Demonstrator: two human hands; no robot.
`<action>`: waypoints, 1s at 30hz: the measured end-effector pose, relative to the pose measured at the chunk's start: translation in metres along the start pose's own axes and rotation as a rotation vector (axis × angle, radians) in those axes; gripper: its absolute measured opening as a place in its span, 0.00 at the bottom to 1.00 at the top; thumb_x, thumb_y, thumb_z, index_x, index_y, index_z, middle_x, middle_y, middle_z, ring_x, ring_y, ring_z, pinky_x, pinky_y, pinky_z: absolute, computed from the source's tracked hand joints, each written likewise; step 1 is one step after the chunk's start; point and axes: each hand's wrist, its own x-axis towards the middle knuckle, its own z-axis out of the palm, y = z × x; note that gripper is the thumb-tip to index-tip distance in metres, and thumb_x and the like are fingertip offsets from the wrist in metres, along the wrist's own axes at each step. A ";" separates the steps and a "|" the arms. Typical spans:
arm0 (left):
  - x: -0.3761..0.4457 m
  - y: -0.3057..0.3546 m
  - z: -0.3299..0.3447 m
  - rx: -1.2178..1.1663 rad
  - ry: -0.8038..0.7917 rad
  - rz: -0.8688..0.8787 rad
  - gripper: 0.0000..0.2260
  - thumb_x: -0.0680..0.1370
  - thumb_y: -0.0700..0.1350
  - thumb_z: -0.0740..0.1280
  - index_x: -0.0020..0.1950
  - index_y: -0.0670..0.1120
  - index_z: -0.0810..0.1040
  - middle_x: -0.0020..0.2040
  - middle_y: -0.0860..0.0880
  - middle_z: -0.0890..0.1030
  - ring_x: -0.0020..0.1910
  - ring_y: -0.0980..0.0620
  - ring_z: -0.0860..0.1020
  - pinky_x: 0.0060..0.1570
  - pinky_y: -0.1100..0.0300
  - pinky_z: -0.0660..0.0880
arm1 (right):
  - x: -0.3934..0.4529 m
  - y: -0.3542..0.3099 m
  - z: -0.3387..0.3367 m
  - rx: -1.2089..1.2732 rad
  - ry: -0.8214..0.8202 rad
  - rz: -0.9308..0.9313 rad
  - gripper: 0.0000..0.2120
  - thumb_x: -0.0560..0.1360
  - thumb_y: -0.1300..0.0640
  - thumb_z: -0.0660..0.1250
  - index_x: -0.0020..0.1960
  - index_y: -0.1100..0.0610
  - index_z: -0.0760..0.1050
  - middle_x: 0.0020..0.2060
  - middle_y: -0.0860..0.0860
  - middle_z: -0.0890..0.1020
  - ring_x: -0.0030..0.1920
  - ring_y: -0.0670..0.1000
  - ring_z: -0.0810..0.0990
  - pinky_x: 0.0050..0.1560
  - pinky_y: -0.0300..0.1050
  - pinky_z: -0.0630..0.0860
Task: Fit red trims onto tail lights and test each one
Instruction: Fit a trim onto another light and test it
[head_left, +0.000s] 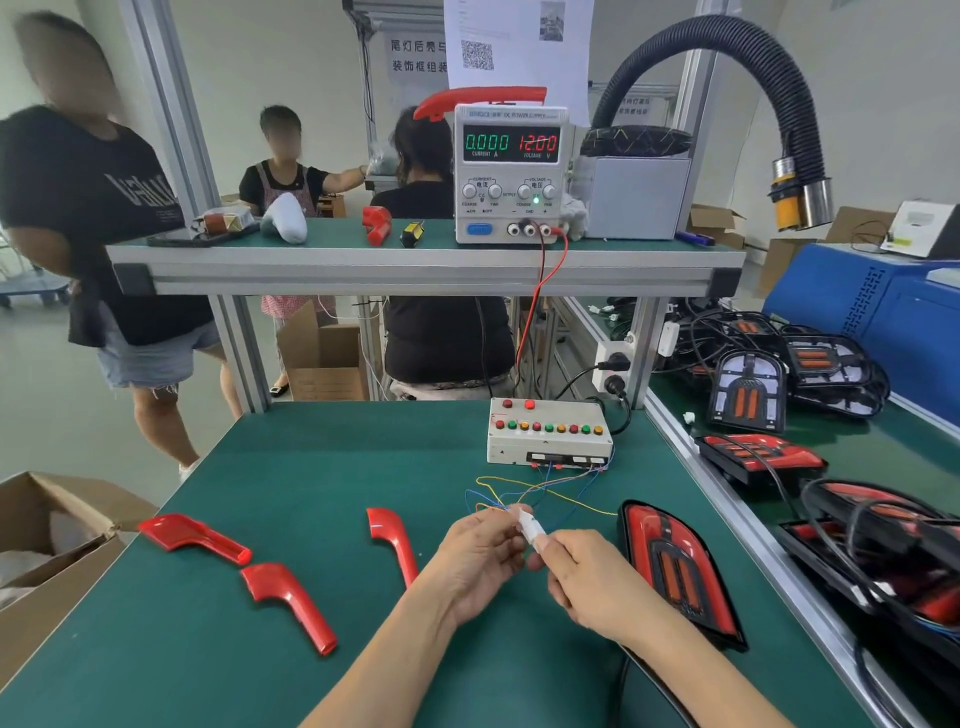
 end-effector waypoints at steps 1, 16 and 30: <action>0.000 -0.001 -0.001 0.008 0.006 -0.009 0.11 0.72 0.44 0.74 0.50 0.39 0.81 0.40 0.44 0.79 0.38 0.49 0.75 0.42 0.56 0.75 | 0.000 0.000 0.000 -0.013 0.006 -0.001 0.17 0.86 0.49 0.54 0.47 0.53 0.78 0.22 0.46 0.76 0.20 0.41 0.69 0.27 0.35 0.66; 0.000 0.003 0.008 0.149 0.084 -0.099 0.13 0.68 0.53 0.79 0.32 0.49 0.79 0.31 0.50 0.71 0.29 0.54 0.66 0.30 0.64 0.68 | -0.006 -0.004 0.001 -0.437 0.107 -0.068 0.18 0.85 0.45 0.53 0.41 0.51 0.69 0.36 0.49 0.76 0.34 0.52 0.72 0.33 0.48 0.64; -0.007 -0.009 0.005 -0.041 -0.001 0.000 0.11 0.74 0.47 0.72 0.48 0.39 0.84 0.38 0.44 0.78 0.34 0.51 0.75 0.41 0.60 0.78 | -0.006 -0.005 0.000 -0.182 0.055 -0.041 0.20 0.86 0.49 0.53 0.46 0.57 0.77 0.29 0.49 0.80 0.26 0.44 0.75 0.36 0.45 0.73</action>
